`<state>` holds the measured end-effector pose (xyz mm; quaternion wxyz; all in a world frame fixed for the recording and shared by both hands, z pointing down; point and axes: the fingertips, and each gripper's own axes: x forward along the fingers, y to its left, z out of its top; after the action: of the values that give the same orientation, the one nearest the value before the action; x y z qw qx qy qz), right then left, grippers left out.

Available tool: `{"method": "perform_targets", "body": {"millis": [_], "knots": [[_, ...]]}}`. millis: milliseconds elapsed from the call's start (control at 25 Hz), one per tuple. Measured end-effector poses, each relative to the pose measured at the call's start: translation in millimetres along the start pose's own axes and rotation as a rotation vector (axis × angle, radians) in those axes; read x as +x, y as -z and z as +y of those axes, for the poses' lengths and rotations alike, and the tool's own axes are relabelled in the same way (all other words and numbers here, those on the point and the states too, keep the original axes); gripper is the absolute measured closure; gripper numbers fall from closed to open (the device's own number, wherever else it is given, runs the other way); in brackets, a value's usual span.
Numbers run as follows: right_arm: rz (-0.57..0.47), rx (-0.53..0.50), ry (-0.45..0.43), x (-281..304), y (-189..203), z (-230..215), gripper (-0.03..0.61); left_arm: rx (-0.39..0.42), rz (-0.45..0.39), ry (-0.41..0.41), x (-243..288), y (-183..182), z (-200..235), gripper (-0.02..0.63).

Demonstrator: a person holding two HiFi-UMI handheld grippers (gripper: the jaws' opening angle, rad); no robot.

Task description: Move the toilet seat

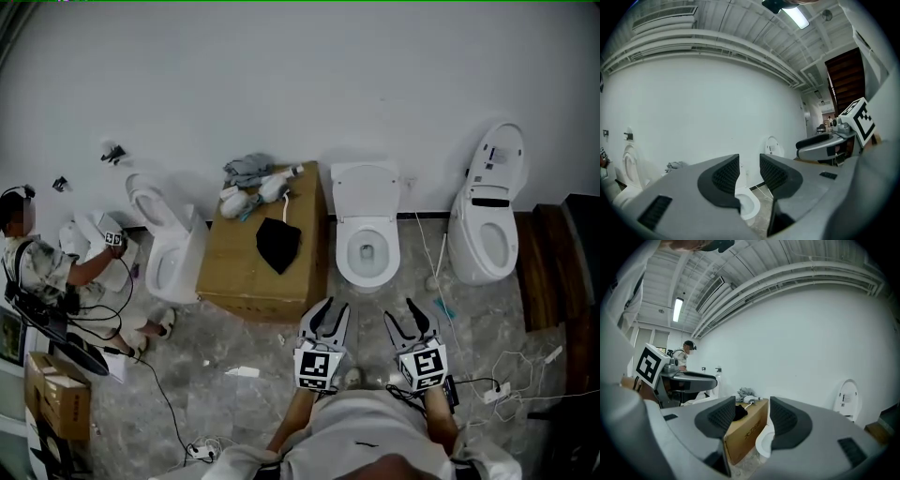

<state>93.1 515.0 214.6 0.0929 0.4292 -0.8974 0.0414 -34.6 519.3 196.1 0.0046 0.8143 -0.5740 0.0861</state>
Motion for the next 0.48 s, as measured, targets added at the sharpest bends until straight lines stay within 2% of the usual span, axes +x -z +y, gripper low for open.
{"method": "perform_targets", "body": {"millis": [200, 480], "knots": [[0.002, -0.005, 0.013, 23.6, -3.8, 1.7, 0.344, -0.01, -0.024, -0.022, 10.8, 1.6, 28.5, 0.505], [0.003, -0.01, 0.032, 48.7, -4.2, -2.9, 0.344, -0.026, -0.03, 0.027, 30.7, 7.8, 44.6, 0.505]]}}
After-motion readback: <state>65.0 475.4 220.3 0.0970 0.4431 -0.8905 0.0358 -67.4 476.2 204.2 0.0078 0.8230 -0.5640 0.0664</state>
